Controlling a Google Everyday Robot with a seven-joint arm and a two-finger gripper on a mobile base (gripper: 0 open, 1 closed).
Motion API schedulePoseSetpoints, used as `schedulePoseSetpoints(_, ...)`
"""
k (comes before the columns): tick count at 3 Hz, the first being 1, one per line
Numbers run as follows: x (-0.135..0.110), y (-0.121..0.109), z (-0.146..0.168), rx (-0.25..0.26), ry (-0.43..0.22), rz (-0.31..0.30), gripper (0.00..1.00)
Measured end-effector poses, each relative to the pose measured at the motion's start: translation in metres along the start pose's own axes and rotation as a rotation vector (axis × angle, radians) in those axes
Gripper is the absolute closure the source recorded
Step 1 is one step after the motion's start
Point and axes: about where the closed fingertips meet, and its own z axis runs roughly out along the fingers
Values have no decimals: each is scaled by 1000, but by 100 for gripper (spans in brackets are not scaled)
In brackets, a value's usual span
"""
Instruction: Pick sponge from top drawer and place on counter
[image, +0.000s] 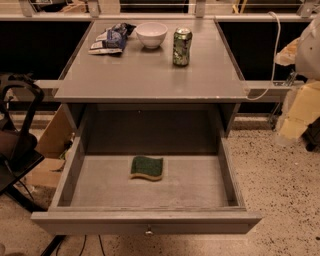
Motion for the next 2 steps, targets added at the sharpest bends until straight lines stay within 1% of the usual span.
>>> schedulePoseSetpoints(1, 0, 0, 0, 0, 0, 0, 0)
schedulePoseSetpoints(2, -15, 1, 30, -16, -58, -12, 0)
